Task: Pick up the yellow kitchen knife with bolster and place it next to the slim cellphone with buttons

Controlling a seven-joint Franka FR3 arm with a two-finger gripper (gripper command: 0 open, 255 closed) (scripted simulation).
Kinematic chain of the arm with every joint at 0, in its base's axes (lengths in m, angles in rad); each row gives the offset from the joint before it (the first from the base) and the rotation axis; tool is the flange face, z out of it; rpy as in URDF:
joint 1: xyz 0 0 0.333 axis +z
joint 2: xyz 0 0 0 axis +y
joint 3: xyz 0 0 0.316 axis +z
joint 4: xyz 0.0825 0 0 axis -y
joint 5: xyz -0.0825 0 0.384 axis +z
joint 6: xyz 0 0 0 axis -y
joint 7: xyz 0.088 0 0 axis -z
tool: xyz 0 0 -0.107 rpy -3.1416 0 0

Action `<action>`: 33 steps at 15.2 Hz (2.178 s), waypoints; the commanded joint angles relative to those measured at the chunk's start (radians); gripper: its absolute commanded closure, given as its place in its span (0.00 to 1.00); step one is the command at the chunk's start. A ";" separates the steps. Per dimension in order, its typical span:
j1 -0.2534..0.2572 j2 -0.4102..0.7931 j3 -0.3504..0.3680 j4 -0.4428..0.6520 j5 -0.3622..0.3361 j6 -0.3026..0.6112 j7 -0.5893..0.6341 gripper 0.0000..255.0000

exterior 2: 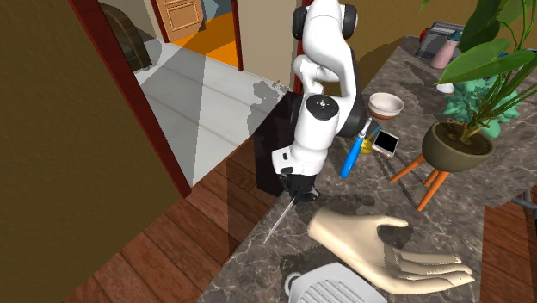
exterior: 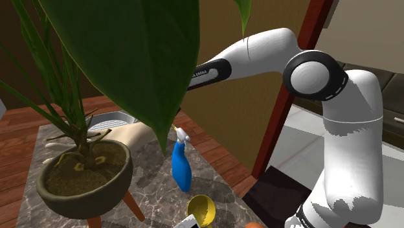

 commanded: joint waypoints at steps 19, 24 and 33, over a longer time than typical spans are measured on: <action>0.076 -0.258 0.064 -0.220 0.030 -0.046 0.135 1.00; 0.123 -0.353 0.107 -0.340 0.045 -0.026 0.224 1.00; 0.218 -0.477 0.201 -0.479 0.079 -0.019 0.400 1.00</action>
